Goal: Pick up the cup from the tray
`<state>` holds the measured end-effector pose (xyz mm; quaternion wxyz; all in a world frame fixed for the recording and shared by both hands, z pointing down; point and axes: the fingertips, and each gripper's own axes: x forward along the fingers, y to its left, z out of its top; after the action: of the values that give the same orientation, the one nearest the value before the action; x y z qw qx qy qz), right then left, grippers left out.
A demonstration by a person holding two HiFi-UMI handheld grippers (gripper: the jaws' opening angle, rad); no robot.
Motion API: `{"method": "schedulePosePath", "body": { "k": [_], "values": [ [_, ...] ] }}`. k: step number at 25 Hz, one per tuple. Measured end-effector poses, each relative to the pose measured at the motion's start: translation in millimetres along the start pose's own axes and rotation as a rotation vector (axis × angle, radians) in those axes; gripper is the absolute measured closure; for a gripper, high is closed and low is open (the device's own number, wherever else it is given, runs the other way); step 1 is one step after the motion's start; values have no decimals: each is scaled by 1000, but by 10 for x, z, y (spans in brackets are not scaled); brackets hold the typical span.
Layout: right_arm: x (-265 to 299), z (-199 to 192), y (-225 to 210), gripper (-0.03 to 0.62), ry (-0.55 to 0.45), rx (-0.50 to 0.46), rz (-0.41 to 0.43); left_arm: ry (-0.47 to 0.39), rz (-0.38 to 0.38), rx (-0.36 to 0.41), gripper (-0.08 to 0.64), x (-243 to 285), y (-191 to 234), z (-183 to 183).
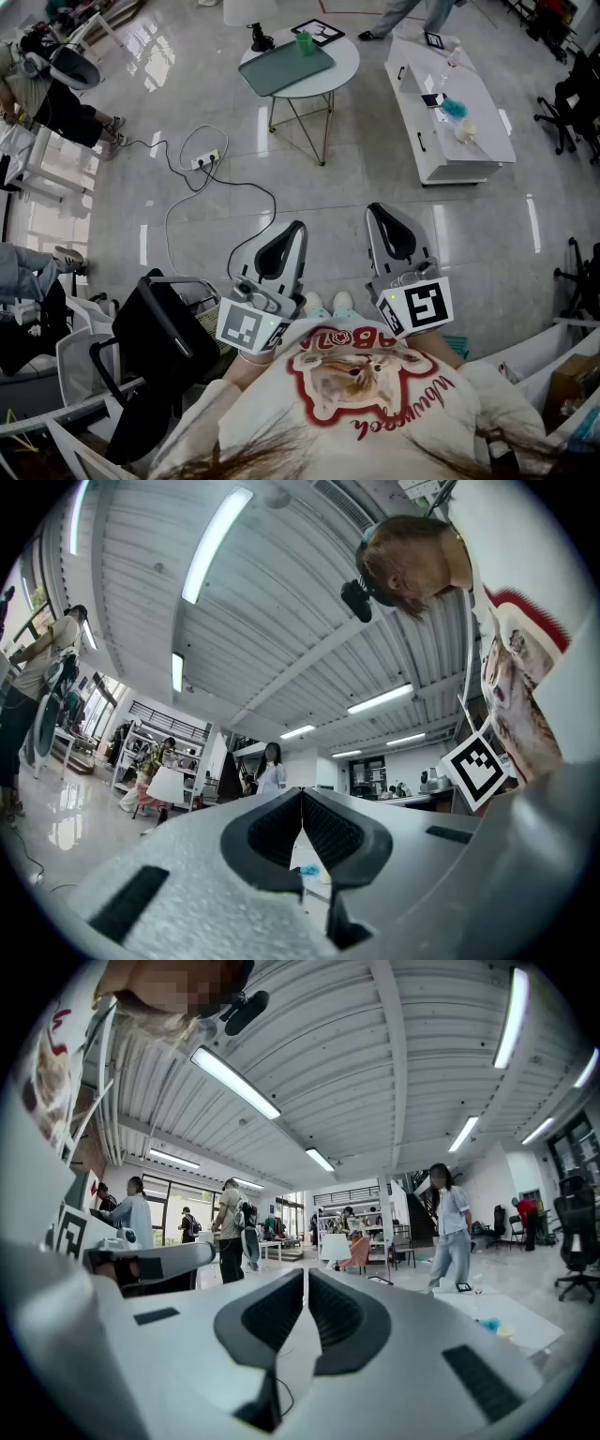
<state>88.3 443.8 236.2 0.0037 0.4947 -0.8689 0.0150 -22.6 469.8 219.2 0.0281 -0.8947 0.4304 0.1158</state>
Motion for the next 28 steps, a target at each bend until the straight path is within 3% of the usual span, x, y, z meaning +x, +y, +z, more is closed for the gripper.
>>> {"method": "schedulePosePath", "body": {
  "k": [28],
  "values": [
    [85, 47, -248, 552, -32, 25, 61, 1, 7, -8, 546, 344, -68, -120]
  ]
}}
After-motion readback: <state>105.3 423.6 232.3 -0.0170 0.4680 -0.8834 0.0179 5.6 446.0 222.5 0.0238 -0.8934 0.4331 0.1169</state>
